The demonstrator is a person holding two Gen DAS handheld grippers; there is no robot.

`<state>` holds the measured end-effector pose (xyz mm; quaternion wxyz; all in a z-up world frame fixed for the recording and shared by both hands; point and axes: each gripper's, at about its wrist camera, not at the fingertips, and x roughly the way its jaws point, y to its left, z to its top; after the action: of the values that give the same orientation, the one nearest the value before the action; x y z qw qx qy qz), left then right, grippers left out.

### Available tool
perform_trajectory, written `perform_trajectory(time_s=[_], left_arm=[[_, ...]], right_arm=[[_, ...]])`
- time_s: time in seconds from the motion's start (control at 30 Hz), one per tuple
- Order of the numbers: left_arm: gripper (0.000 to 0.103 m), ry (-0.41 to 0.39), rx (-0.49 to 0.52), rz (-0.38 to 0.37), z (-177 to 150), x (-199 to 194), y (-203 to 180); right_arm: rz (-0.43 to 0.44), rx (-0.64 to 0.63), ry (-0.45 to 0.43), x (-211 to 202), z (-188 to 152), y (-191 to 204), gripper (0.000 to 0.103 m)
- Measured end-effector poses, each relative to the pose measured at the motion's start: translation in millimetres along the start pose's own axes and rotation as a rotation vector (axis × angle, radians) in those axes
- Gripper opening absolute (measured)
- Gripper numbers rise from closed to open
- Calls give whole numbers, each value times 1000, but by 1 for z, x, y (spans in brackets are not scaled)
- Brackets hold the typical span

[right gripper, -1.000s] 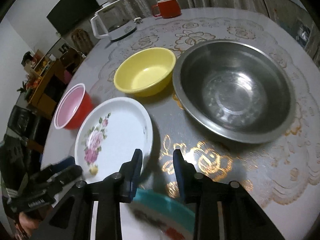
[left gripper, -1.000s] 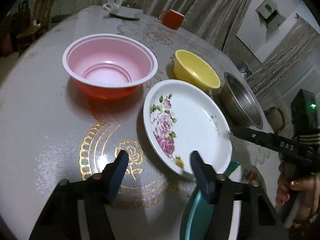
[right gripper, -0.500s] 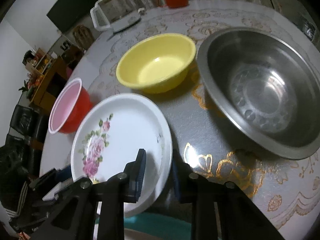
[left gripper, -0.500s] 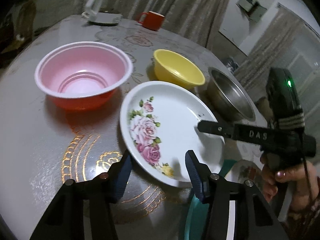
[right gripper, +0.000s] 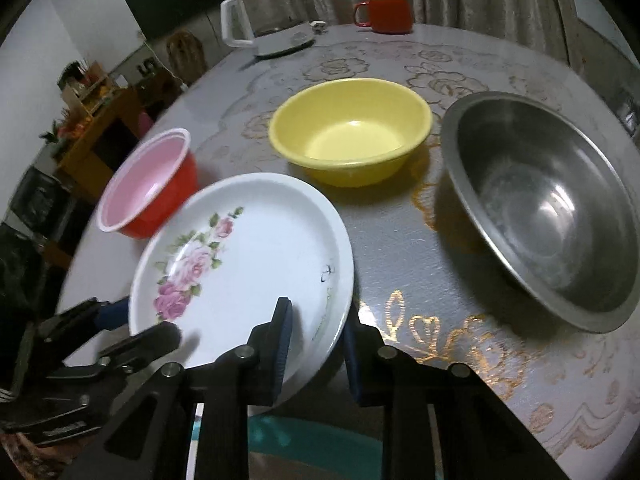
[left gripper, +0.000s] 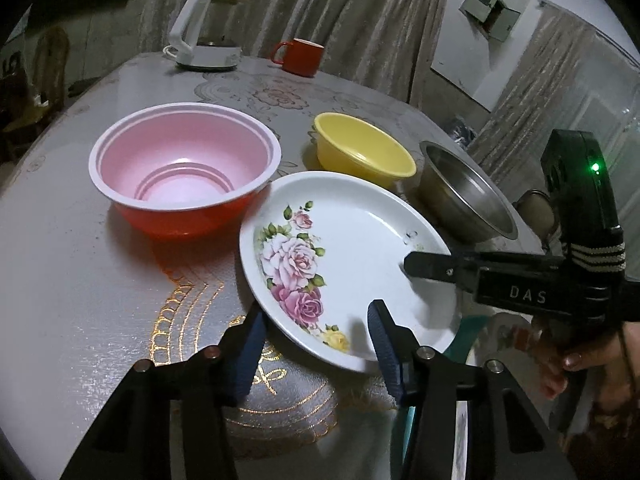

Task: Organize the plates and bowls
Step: 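Move the right gripper to the rose-print plate and grasp its rim, then lift the rose-print plate with the right gripper toward the stacked plates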

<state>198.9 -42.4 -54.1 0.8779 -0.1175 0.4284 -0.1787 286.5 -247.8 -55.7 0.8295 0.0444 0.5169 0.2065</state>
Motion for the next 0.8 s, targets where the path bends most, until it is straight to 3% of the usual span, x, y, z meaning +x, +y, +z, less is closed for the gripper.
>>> perform_trajectory(time_s=[0.13,0.3,0.5,0.8], left_arm=[[51,-8,24,16,-1,0,-1],[51,-3,55,17,-1,1,-6],[51,-7,34,-14,1,0,-5],[51,-30,-3,-68,3,-6,-6]], right_arm=[[-58,-109,-34,-6,-1,13,23],[-69,-167,-52,-12,-4,17,23],[-16,-111,-61,-21,-3,9,23],[-5,-88,-104,-34,0,9,23]])
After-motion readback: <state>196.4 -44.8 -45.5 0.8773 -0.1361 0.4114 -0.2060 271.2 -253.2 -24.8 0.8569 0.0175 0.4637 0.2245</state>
